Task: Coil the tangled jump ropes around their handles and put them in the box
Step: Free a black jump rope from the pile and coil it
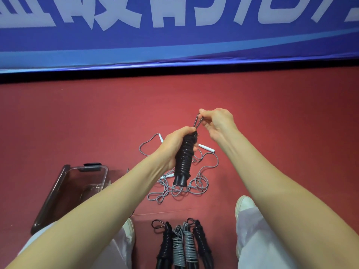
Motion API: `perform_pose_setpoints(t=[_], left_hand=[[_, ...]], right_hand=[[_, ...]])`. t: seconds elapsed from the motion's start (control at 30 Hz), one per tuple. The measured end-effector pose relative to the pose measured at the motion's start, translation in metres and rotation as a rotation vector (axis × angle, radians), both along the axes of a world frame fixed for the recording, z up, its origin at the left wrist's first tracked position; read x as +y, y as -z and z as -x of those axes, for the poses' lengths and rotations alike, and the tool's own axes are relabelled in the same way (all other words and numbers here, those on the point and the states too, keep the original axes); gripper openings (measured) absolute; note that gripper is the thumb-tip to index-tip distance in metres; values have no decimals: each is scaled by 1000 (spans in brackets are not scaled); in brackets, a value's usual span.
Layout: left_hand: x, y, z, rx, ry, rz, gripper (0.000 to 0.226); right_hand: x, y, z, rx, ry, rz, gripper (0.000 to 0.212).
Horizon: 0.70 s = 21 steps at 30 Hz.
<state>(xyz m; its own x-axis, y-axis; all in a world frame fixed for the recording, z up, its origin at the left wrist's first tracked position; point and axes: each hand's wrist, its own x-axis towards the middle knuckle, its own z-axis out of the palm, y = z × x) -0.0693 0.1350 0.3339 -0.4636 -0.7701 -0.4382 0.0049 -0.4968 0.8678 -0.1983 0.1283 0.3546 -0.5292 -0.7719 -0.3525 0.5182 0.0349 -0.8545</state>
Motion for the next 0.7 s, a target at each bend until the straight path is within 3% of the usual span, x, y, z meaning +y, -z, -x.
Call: perform_pose_setpoints(t=[0.17,0.3,0.43,0.6,0.7], left_hand=[[1,7,-1,0,-23,65,18],[3,3,-1,107,83,91,5],[6,3,-4,174,191,140,23],[2,16,-9,162,-46,55,12],[1,29,-15,112,-117,36,23]], right_hand=[[3,7,1,111,-12,80,36],[3,0,8,373,-178,45,23],[5,1,7,392,-209,22,11],[17,11,-2,442,-437,-131,6],[30,20,1,412,-591,-172,12]])
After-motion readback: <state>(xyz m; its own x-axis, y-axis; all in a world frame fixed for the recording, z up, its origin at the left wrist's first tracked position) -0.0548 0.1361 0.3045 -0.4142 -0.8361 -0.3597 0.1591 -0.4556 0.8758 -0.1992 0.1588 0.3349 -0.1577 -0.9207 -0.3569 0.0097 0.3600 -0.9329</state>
